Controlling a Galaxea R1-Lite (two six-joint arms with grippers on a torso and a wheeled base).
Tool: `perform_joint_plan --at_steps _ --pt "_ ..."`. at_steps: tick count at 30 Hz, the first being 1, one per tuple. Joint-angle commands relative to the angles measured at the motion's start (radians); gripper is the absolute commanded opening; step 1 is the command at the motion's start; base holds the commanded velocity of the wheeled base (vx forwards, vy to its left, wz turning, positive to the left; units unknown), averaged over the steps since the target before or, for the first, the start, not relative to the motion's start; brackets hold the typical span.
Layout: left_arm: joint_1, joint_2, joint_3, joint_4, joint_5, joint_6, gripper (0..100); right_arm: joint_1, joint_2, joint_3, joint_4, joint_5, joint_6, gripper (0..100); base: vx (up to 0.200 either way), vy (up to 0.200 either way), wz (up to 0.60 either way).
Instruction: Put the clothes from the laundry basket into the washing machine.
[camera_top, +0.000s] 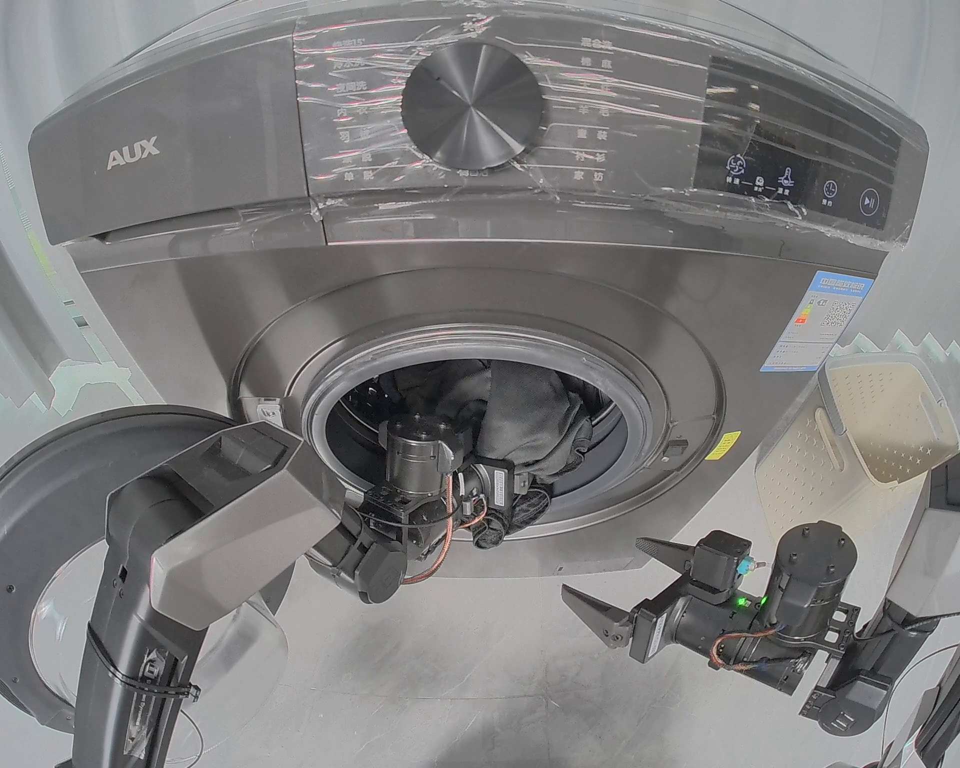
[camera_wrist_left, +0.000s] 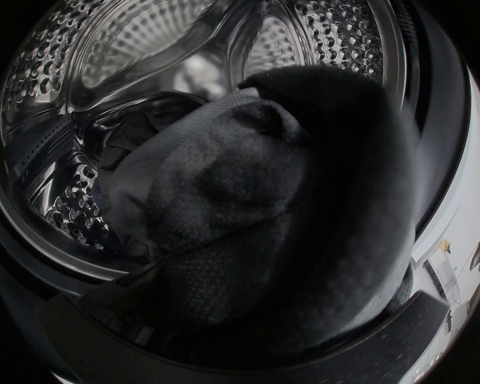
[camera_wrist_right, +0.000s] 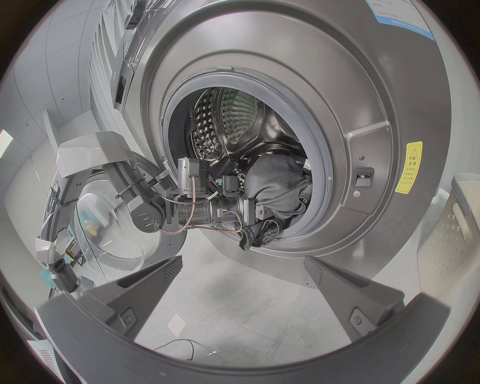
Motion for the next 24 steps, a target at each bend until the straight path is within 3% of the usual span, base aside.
perform_joint_plan --at_steps 1,2,9,14,20,24 --pt "-0.004 0.039 -0.004 0.005 0.0 0.003 100 0.0 0.0 0.0 -0.002 0.0 0.0 100 0.0 0.0 0.0" --pt "-0.006 0.042 -0.009 0.006 0.0 0.003 0 0.0 0.0 0.0 -0.002 0.0 0.0 100 0.0 0.0 0.0" --pt "-0.006 0.036 -0.096 0.008 0.006 -0.022 0 0.017 0.002 -0.003 -0.002 0.0 0.001 100 0.0 0.0 0.0" --pt "0.008 0.045 -0.237 0.0 0.056 -0.085 0 0.025 0.003 -0.005 -0.002 0.0 0.001 100 0.0 0.0 0.0" --pt "0.046 0.122 -0.444 -0.003 0.128 -0.089 0 0.025 0.008 -0.005 -0.002 0.0 0.001 100 0.0 0.0 0.0" --pt "0.054 0.16 -0.533 -0.004 0.148 -0.089 0 0.023 0.013 -0.005 -0.002 0.0 0.001 100 0.0 0.0 0.0"
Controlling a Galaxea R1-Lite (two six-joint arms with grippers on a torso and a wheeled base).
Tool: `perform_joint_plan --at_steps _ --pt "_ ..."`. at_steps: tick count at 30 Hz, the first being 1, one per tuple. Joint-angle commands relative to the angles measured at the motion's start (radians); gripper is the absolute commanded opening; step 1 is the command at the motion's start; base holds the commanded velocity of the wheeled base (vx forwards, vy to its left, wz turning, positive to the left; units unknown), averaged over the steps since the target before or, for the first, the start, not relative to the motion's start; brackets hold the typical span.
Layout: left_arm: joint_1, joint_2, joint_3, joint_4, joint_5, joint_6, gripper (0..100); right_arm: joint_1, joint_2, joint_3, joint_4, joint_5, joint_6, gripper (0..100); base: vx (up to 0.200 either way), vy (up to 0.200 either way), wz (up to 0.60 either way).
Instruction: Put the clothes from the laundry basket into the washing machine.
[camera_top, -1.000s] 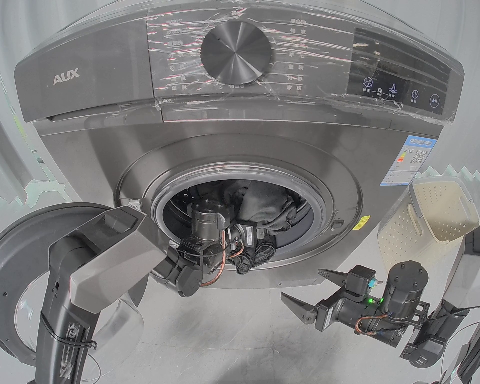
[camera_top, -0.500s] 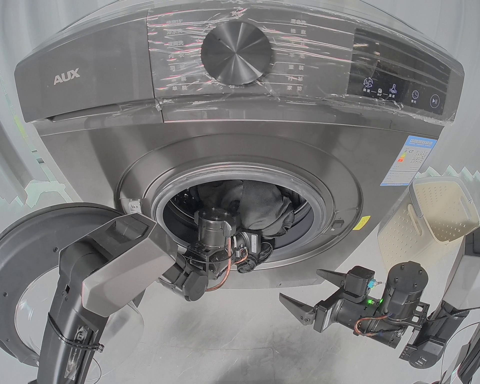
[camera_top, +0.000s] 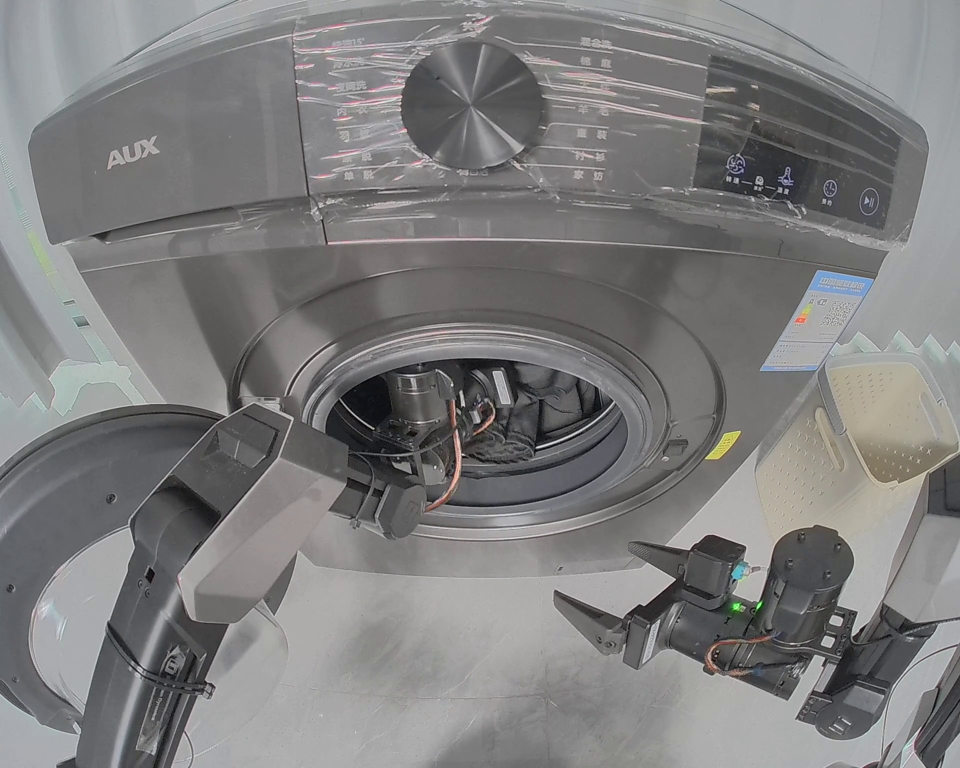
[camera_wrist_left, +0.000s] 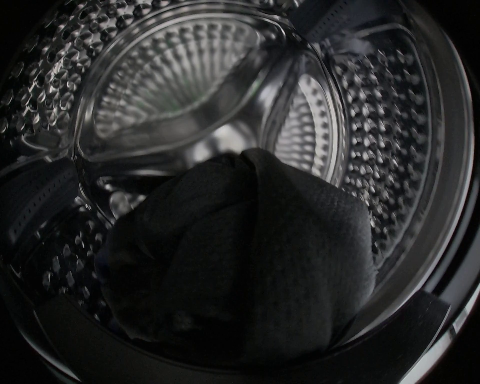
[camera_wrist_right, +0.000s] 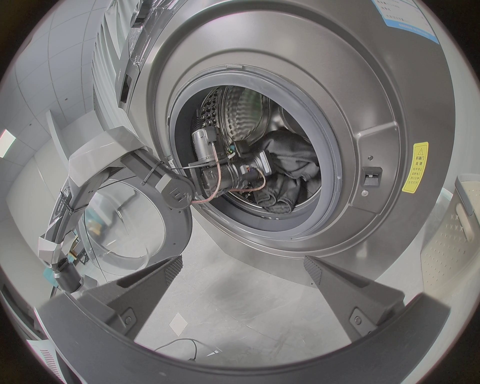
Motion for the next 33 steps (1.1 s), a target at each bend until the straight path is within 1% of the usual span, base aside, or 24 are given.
perform_joint_plan --at_steps 1,7,8,11,13,14,15,16,17,19,25,27,28,32,33 --pt "0.025 0.082 -0.143 -0.005 0.04 -0.004 0 0.0 0.009 0.001 0.0 0.0 0.0 100 0.0 0.0 0.0" --pt "0.025 0.085 -0.133 -0.005 0.043 -0.003 0 0.0 0.009 0.001 0.0 0.002 0.0 100 0.0 0.0 0.0" --pt "0.023 0.08 -0.12 -0.005 0.043 -0.006 100 0.0 0.009 0.001 0.0 0.002 0.0 100 0.0 0.0 0.0" --pt "0.016 0.054 -0.041 0.0 0.038 -0.006 100 0.0 0.009 0.001 0.0 0.002 0.0 100 0.0 0.0 0.0" --pt "0.011 0.008 0.048 0.009 0.023 -0.003 100 0.0 0.009 0.001 0.0 0.002 0.0 100 0.0 0.0 0.0" --pt "0.003 -0.015 0.101 0.018 0.007 -0.003 100 0.0 0.009 0.001 0.0 0.0 0.0 100 0.0 0.0 0.0" --pt "0.003 -0.015 0.101 0.018 0.007 -0.003 100 0.0 0.009 0.001 0.0 0.0 0.0 100 0.0 0.0 0.0" --pt "-0.006 -0.047 0.164 0.031 -0.025 -0.001 100 0.002 0.009 0.001 0.0 0.0 0.0 100 0.0 0.0 0.0" --pt "-0.012 -0.064 0.2 0.034 -0.039 0.0 100 0.002 0.007 0.001 0.0 0.0 0.0 100 0.0 0.0 0.0" --pt "-0.02 -0.078 0.243 0.037 -0.045 0.004 100 0.002 0.007 0.001 0.0 0.0 0.0 100 0.0 0.0 0.0" --pt "-0.023 -0.062 0.247 0.057 -0.046 0.014 100 0.004 0.007 0.001 0.0 0.0 0.0 100 0.0 0.0 0.0" --pt "-0.021 -0.029 0.23 0.057 -0.046 0.02 100 0.002 0.007 -0.001 0.0 0.0 0.0 100 0.0 0.0 0.0" --pt "-0.018 -0.019 0.221 0.057 -0.046 0.025 0 0.002 0.007 -0.001 0.0 0.0 0.0 100 0.0 0.0 0.0" --pt "-0.012 -0.007 0.177 0.058 -0.045 0.027 0 0.004 0.007 -0.002 0.0 0.0 0.0 100 0.0 0.0 0.0" --pt "-0.01 0.01 0.124 0.055 -0.034 0.023 0 0.004 0.007 -0.004 0.0 0.0 0.0 100 0.0 0.0 0.0"
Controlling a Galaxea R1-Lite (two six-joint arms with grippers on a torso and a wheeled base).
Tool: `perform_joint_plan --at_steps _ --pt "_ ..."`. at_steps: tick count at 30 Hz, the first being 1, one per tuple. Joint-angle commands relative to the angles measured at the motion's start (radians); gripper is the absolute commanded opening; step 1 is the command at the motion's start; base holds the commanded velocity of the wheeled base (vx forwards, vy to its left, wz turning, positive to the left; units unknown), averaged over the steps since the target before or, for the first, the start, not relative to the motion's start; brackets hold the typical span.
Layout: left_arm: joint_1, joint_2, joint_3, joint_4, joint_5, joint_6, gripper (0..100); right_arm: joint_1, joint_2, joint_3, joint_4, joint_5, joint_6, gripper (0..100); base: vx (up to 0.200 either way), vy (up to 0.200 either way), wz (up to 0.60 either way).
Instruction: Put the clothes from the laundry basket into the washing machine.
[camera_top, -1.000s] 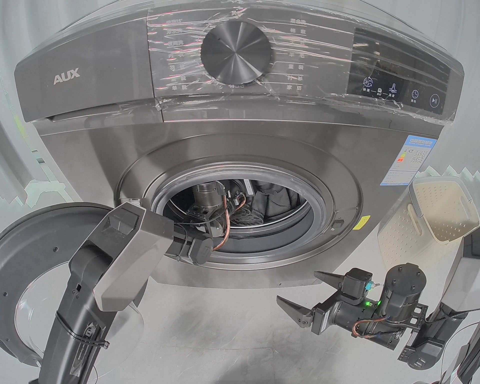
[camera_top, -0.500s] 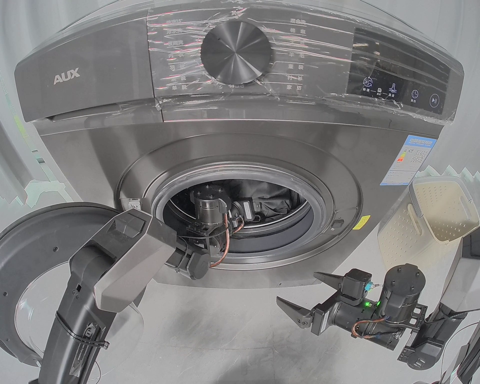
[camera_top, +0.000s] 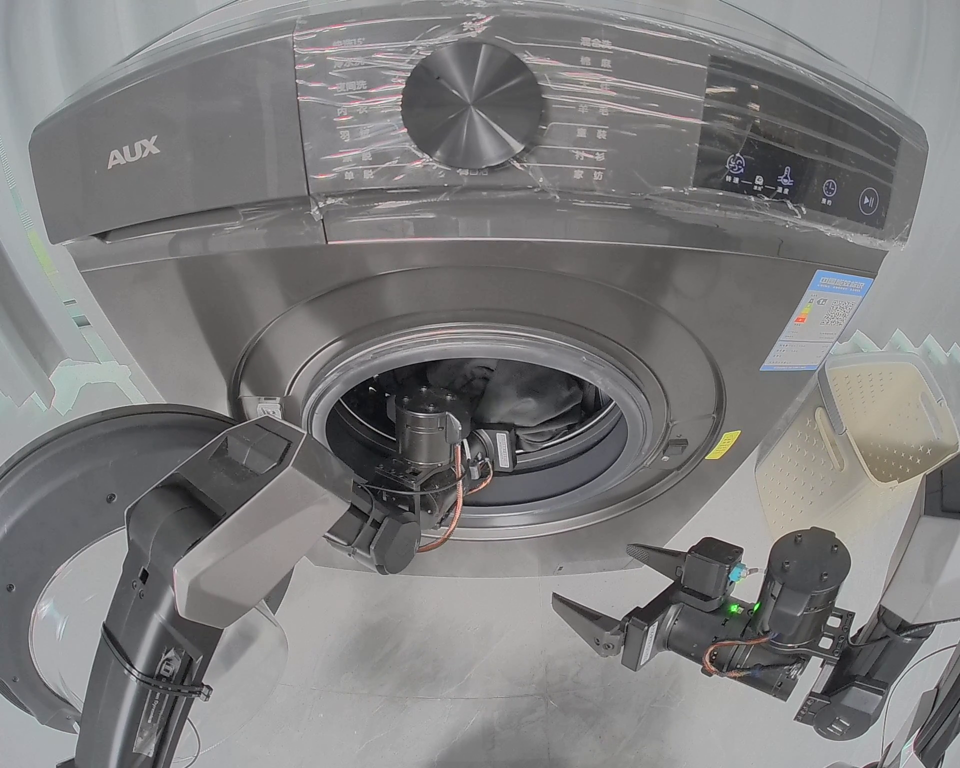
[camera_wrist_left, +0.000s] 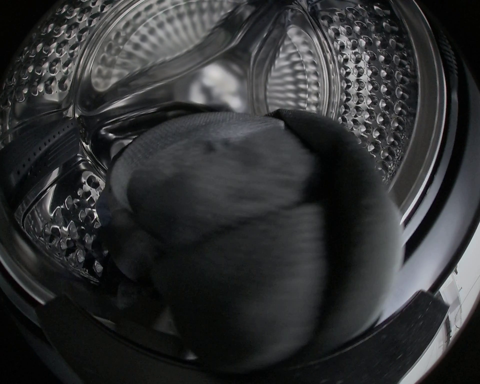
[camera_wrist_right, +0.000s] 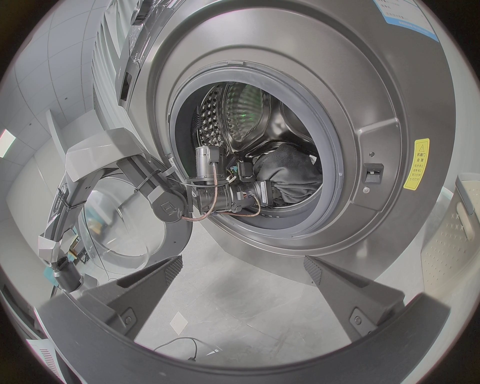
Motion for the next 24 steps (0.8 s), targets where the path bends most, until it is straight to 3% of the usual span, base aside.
perform_joint_plan --at_steps 1,10,18,19,24 --pt "0.007 0.043 -0.105 -0.006 0.017 -0.004 0 0.001 0.0 -0.003 0.0 0.0 0.0 100 0.0 0.0 0.0" --pt "0.032 0.153 -0.414 -0.046 0.092 -0.006 0 0.001 0.001 -0.003 0.0 0.0 0.0 100 0.0 0.0 0.0" --pt "0.039 0.178 -0.438 -0.04 0.104 -0.001 0 0.001 0.001 -0.001 0.0 0.002 0.0 100 0.0 0.0 0.0" --pt "0.039 0.176 -0.433 -0.035 0.104 -0.001 100 0.001 0.001 -0.003 0.0 0.0 0.0 100 0.0 0.0 0.0" --pt "0.038 0.123 -0.299 -0.029 0.103 0.0 100 0.001 0.001 -0.001 0.0 0.002 0.0 100 0.0 0.0 0.0"
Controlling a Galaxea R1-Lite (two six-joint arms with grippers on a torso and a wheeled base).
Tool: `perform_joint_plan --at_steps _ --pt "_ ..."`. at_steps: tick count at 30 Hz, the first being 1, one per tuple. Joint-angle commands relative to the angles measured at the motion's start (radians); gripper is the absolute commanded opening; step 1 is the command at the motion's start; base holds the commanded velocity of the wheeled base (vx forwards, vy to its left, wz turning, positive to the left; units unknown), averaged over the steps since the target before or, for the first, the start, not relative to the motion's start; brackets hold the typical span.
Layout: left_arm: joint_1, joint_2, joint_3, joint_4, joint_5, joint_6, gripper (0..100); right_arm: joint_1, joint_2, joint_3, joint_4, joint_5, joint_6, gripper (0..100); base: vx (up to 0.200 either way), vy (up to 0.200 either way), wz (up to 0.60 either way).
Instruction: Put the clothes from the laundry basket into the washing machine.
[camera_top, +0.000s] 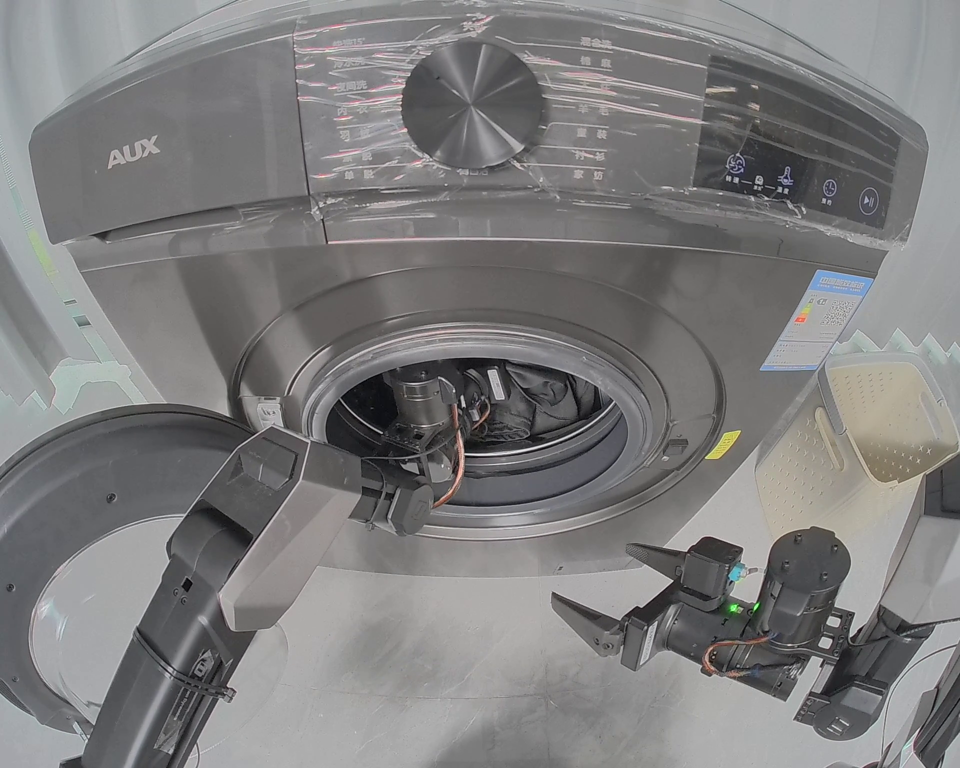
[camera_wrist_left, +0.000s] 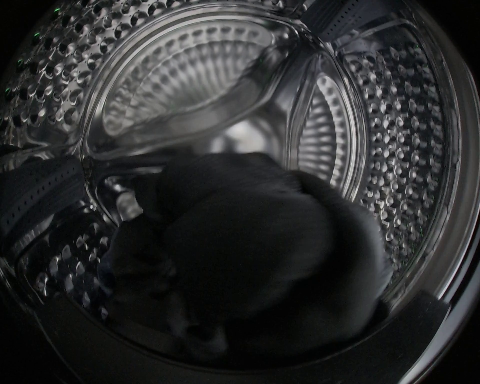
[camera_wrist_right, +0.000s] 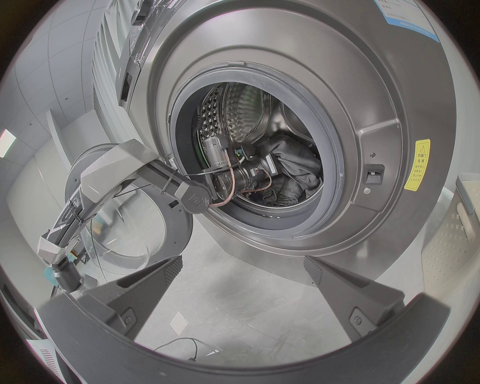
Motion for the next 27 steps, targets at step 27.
perform_joint_plan --at_steps 27 --pt "-0.08 -0.421 0.76 0.005 -0.293 0.058 100 -0.001 0.001 0.002 0.0 0.001 0.0 100 0.0 0.0 0.0"
